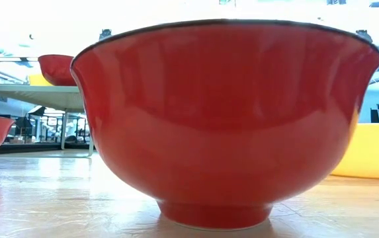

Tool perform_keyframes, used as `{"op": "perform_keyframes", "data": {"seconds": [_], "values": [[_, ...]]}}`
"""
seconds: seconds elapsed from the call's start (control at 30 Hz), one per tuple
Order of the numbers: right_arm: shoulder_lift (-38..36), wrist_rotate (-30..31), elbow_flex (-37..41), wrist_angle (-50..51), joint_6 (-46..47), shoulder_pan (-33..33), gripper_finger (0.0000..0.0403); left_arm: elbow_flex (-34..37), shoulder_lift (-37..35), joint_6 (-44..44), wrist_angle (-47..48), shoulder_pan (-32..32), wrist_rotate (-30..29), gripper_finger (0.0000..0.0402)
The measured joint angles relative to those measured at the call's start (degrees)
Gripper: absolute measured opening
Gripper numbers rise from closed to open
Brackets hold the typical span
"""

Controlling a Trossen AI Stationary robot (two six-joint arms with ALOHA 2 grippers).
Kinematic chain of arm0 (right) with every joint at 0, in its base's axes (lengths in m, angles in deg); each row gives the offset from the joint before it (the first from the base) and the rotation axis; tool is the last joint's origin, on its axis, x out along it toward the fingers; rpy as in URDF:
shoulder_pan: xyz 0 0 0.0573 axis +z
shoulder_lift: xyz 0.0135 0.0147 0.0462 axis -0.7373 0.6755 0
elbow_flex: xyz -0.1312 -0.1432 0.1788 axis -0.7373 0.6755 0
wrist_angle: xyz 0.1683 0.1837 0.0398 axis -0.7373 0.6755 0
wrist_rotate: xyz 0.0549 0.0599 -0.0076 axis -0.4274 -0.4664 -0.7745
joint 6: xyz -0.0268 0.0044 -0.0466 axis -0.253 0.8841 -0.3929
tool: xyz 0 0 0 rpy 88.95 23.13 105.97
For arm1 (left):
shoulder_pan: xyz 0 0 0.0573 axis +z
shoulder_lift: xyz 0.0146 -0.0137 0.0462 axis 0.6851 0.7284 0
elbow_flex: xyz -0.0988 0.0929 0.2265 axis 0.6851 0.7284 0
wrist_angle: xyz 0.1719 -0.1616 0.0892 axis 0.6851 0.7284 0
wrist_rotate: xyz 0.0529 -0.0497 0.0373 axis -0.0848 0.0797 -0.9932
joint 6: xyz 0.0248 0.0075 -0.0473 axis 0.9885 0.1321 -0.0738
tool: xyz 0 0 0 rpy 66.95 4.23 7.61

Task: Pick & Place Mini bowls
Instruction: Stack the red bowl on the red bowl on the shelf

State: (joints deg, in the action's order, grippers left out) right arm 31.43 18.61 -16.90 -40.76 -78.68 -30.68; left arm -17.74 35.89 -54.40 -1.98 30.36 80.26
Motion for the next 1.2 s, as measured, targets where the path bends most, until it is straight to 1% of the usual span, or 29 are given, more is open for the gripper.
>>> {"op": "perform_keyframes", "data": {"seconds": [0.13, 0.2, 0.33, 0.4, 0.47, 0.57, 0.67, 0.77, 1.0, 1.1, 1.2], "values": [[-0.1, 1.2, 0.0, -0.2, 0.2, -0.1, 0.0085, 0.0, 0.0, -0.4, 0.4, 0.0, 0.2, 0.0009], [-0.3, 3.0, 0.0, -0.2, 0.2, 0.0, 0.0119, 0.1, 0.0, -0.6, 0.5, 0.0, 0.1, 0.0007], [-2.7, 11.0, 0.0, 2.7, 1.6, 0.0, 0.0180, 0.1, 0.0, -1.6, 0.9, 0.1, -2.3, 0.0016], [-5.2, 15.4, 0.0, 5.9, 2.0, 0.0, 0.0202, 0.1, -0.1, -2.0, 2.2, 0.1, -4.7, 0.0015], [-7.8, 19.3, 0.0, 9.1, 2.2, 0.0, 0.0216, 0.1, -0.2, -3.0, 4.1, 0.2, -8.5, 0.0007], [-11.1, 22.8, 0.0, 13.8, 3.5, 0.0, 0.0223, 0.0, -0.2, -4.8, 8.0, 1.2, -13.4, 0.0007], [-13.6, 25.3, 0.0, 16.9, 5.6, 0.0, 0.0221, 0.0, -0.7, -6.6, 11.1, 2.7, -17.5, 0.0015], [-15.1, 28.4, 0.0, 19.9, 5.9, 0.0, 0.0218, 0.0, -1.0, -8.2, 13.6, 4.6, -22.7, 0.0007], [-15.3, 39.6, 0.1, 25.8, 8.4, 0.0, 0.0217, 0.0, -4.2, -9.6, 22.3, 10.8, -35.7, 0.0015], [-14.8, 44.5, 0.1, 26.6, 8.2, 0.0, 0.0215, 0.0, -5.8, -10.4, 25.9, 14.1, -38.9, 0.0007], [-14.9, 49.5, 0.1, 26.3, 8.0, 0.0, 0.0215, 0.0, -8.0, -12.9, 29.4, 17.9, -42.6, 0.0008]]}}
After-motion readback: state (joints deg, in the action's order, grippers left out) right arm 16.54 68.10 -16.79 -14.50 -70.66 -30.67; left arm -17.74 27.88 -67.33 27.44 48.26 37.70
